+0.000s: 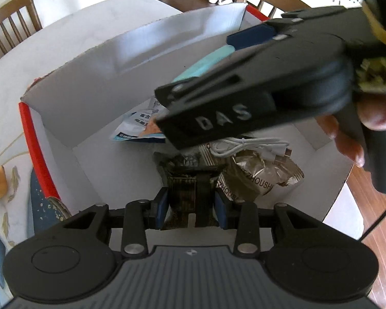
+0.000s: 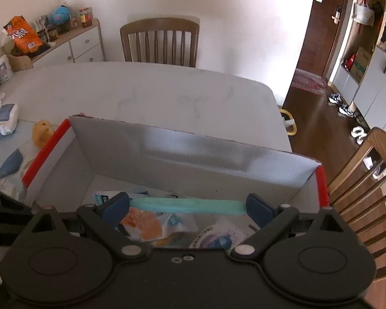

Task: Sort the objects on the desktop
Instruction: 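Lower into the box and open the left tool while the right releases the stick, then withdraw both tools from the box toward the wipe pack and yellow toy, then grasp the wet-wipe pack with the left tool while the right grasps the yellow toy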

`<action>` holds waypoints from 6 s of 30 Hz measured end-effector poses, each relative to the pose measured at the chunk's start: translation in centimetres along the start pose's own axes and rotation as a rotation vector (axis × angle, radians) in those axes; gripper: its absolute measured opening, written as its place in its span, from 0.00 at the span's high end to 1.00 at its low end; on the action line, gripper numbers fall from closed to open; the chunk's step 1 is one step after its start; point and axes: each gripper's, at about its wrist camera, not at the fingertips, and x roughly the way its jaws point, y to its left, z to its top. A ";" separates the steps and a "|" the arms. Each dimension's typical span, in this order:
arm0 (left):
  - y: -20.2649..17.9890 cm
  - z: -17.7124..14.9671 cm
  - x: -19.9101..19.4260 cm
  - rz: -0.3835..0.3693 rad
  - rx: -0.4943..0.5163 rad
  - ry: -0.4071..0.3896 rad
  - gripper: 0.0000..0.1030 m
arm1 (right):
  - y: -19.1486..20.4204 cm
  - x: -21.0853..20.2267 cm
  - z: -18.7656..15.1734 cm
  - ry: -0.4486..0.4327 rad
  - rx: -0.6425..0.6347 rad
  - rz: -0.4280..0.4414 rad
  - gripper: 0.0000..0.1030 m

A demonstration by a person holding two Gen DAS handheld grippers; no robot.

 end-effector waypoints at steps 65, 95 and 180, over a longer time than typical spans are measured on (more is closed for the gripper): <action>0.8 -6.8 -10.0 -0.139 0.056 -0.327 0.15 | 3.6 -7.0 -0.7 -0.075 0.095 -0.043 0.02; 13.7 -15.1 -17.8 -0.061 -0.087 -0.536 0.00 | 13.9 -11.9 0.6 -0.418 0.218 -0.061 0.00; 42.8 -20.1 -7.9 0.039 0.182 -0.445 0.00 | 27.6 12.6 8.4 0.054 -0.451 0.083 0.09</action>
